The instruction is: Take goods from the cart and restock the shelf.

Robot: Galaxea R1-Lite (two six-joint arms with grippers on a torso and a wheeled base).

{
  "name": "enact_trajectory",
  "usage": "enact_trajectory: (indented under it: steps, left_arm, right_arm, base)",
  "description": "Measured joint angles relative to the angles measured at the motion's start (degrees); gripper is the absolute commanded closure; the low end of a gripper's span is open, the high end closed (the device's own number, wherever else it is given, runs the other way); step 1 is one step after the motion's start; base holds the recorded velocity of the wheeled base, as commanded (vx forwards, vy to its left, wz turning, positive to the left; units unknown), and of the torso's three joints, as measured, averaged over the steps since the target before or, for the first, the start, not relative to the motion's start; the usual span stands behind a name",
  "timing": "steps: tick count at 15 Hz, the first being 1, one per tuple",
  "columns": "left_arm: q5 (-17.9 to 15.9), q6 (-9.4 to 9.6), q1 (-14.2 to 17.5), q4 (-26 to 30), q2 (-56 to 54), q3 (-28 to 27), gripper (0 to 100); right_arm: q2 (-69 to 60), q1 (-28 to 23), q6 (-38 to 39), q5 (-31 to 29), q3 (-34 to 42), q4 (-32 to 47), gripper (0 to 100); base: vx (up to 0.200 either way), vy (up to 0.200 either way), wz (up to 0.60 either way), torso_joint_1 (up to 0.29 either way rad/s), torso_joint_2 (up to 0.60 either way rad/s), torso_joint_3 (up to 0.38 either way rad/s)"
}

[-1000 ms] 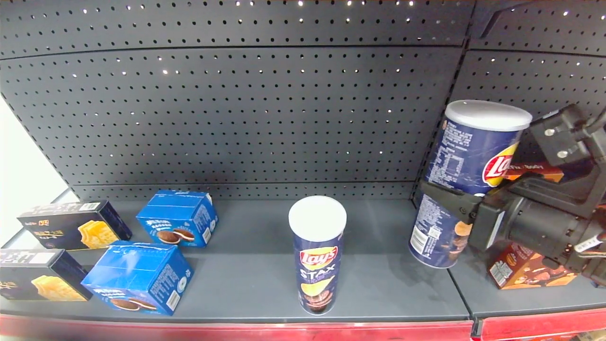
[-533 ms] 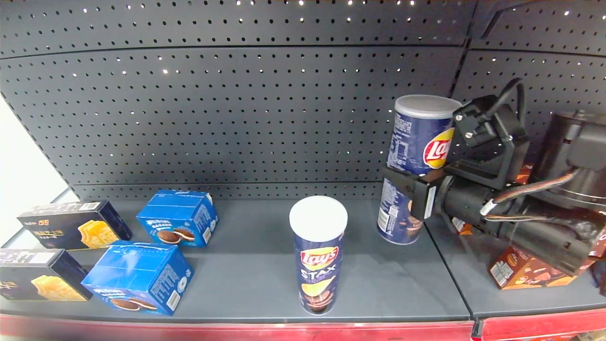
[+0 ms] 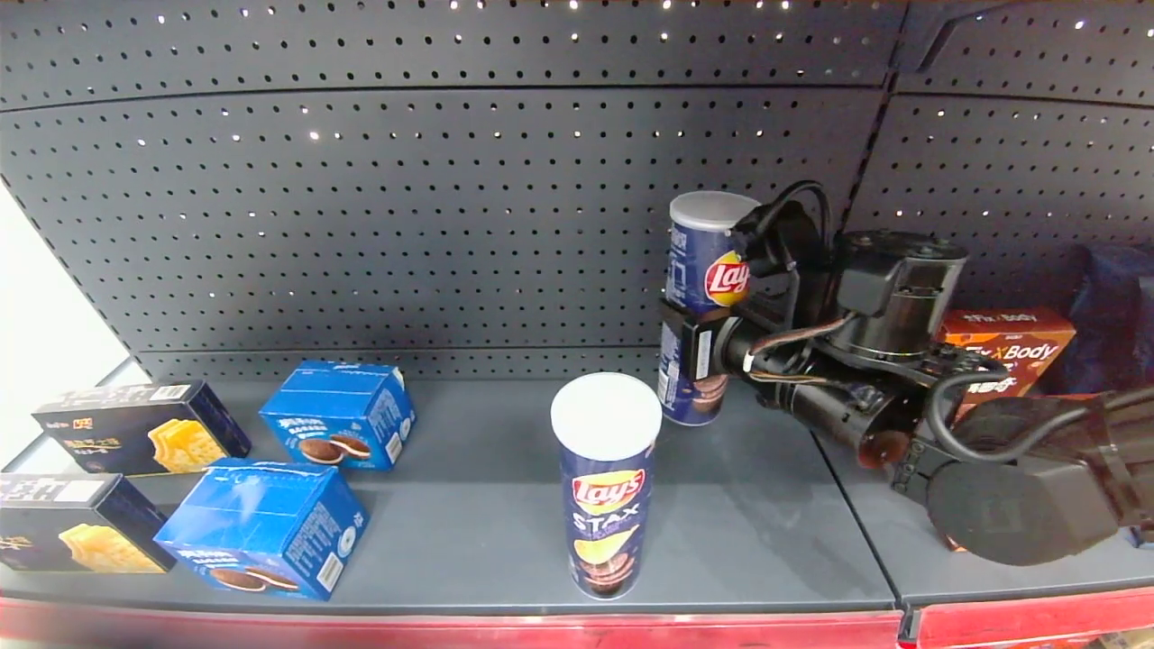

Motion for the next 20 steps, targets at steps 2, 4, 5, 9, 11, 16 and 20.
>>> enact_trajectory:
  steps: [2, 4, 5, 9, 11, 16, 20]
  left_arm:
    - [0.00, 0.01, 0.00, 0.00, 0.00, 0.00, 0]
    - [-0.04, 0.01, 0.00, 0.00, 0.00, 0.00, 0]
    - [-0.02, 0.01, -0.02, 0.00, 0.00, 0.00, 0]
    - [-0.02, 0.01, 0.00, 0.00, 0.00, 0.00, 0]
    - [-0.02, 0.00, 0.00, 0.00, 0.00, 0.00, 0]
    - [-0.02, 0.00, 0.00, 0.00, 0.00, 0.00, 0]
    - [-0.02, 0.01, 0.00, 0.00, 0.00, 0.00, 0]
  right_arm:
    - [1.95, -0.68, 0.16, -0.40, -1.38, -0.17, 100]
    - [3.58, -1.10, 0.49, -0.44, -2.36, -0.16, 100]
    - [4.19, -1.16, 0.51, -0.49, -3.08, -0.13, 100]
    - [7.67, -1.01, 0.88, -0.46, -8.53, 0.13, 100]
    - [9.51, -0.91, 0.88, -0.46, -11.11, 0.57, 100]
    - [12.92, -0.80, 0.95, -2.19, -13.28, 0.60, 100]
    - [14.73, -0.85, 1.94, -2.29, -14.32, 0.44, 100]
  base:
    - [0.000, 0.000, 0.00, 0.000, 0.00, 0.000]
    - [0.000, 0.000, 0.00, 0.000, 0.00, 0.000]
    - [0.000, 0.000, 0.00, 0.000, 0.00, 0.000]
    - [0.000, 0.000, 0.00, 0.000, 0.00, 0.000]
    - [0.000, 0.000, 0.00, 0.000, 0.00, 0.000]
    - [0.000, 0.000, 0.00, 0.000, 0.00, 0.000]
    - [0.000, 0.000, 0.00, 0.000, 0.00, 0.000]
